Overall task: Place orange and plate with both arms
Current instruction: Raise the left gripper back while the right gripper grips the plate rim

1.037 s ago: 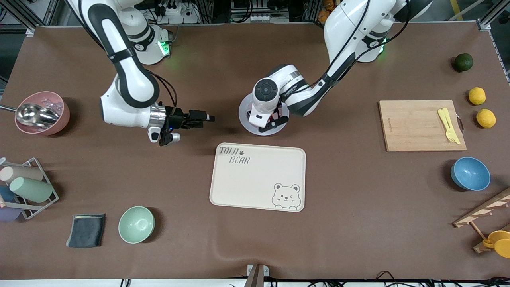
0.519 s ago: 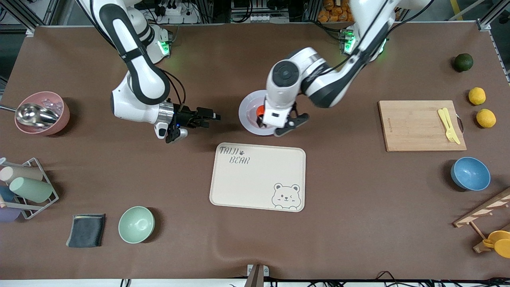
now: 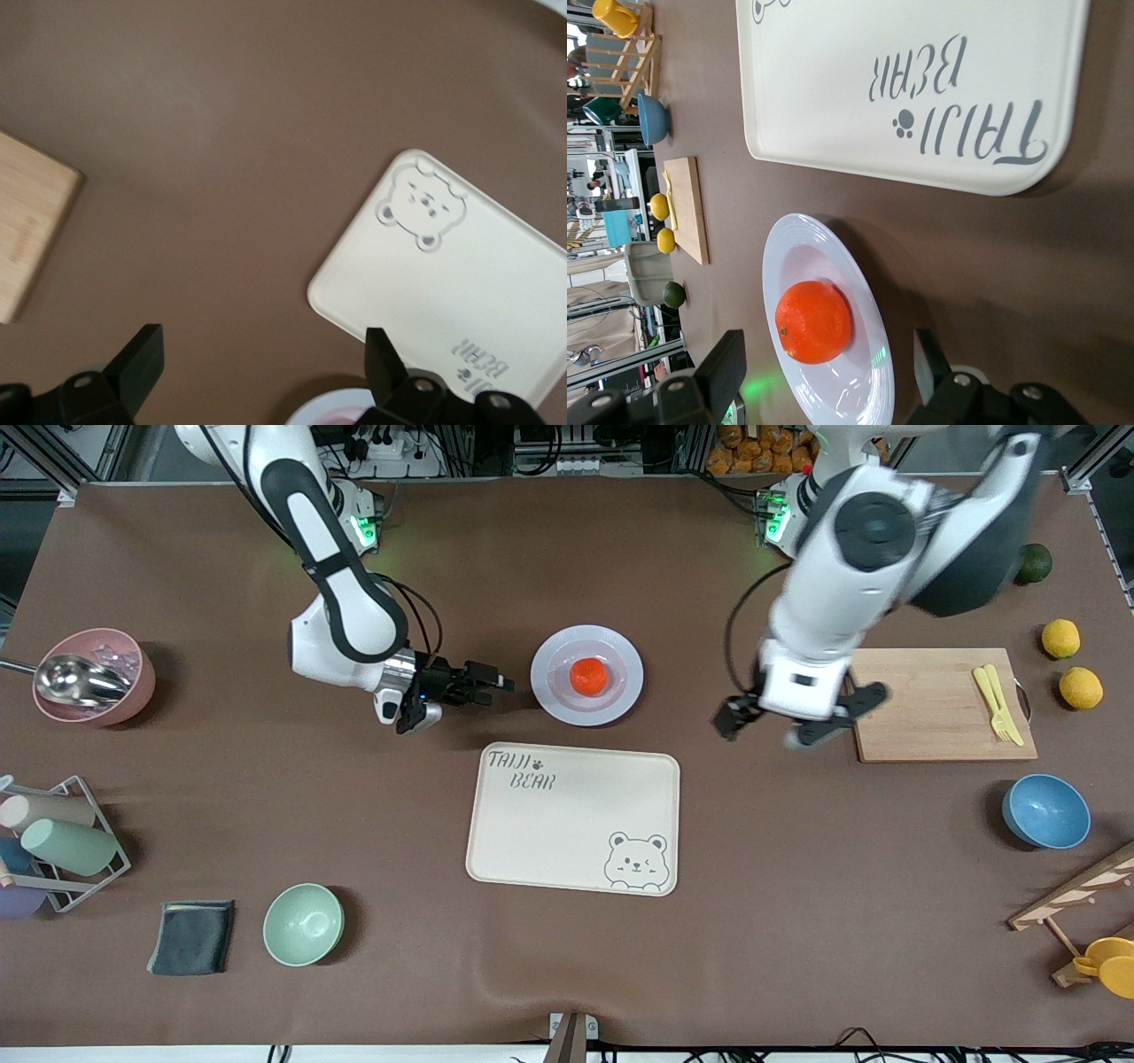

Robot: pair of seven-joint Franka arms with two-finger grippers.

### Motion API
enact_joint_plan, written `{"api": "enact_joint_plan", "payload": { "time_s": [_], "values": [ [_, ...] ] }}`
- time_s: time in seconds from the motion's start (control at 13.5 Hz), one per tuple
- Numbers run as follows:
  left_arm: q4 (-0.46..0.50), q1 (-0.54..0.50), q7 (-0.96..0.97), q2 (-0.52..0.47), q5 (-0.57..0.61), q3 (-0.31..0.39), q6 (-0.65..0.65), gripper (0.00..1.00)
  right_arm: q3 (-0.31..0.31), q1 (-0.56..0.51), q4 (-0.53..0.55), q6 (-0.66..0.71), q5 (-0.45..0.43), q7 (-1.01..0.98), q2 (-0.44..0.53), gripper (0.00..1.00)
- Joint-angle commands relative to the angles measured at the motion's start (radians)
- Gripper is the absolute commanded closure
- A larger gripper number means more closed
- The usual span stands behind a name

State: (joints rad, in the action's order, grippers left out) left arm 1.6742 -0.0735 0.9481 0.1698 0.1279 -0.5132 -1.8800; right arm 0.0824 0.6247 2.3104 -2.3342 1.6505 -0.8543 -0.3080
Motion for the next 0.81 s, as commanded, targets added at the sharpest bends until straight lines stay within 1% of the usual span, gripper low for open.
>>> {"api": "enact_joint_plan", "payload": {
  "time_s": [0.0, 0.15, 0.37, 0.52, 0.59, 0.67, 0.74],
  "values": [
    [-0.114, -0.093, -0.179, 0.002, -0.007, -0.007, 0.151, 0.0, 0.01, 0.024, 0.0, -0.001, 0.121, -0.115, -0.054, 0.2],
    [-0.172, -0.19, -0.329, -0.013, -0.013, -0.011, 0.246, 0.0, 0.008, 0.036, -0.003, 0.001, 0.156, -0.12, -0.086, 0.21],
    [-0.174, -0.268, -0.509, -0.068, -0.022, -0.008, 0.278, 0.0, 0.01, 0.079, -0.003, 0.0, 0.224, -0.12, -0.103, 0.31],
    [-0.177, -0.293, -0.624, -0.082, -0.022, -0.001, 0.288, 0.0, 0.01, 0.089, -0.003, -0.001, 0.255, -0.121, -0.112, 0.35],
    [-0.165, -0.266, -0.67, -0.122, -0.021, 0.045, 0.292, 0.0, 0.01, 0.089, -0.003, -0.001, 0.255, -0.135, -0.114, 0.37],
    [-0.16, -0.206, -0.702, -0.127, -0.027, 0.103, 0.294, 0.0, 0.008, 0.089, -0.003, -0.001, 0.256, -0.15, -0.12, 0.39],
    [-0.162, -0.168, -0.754, -0.128, -0.062, 0.183, 0.298, 0.0, 0.008, 0.089, -0.005, -0.001, 0.264, -0.153, -0.129, 0.39]
  ]
}}
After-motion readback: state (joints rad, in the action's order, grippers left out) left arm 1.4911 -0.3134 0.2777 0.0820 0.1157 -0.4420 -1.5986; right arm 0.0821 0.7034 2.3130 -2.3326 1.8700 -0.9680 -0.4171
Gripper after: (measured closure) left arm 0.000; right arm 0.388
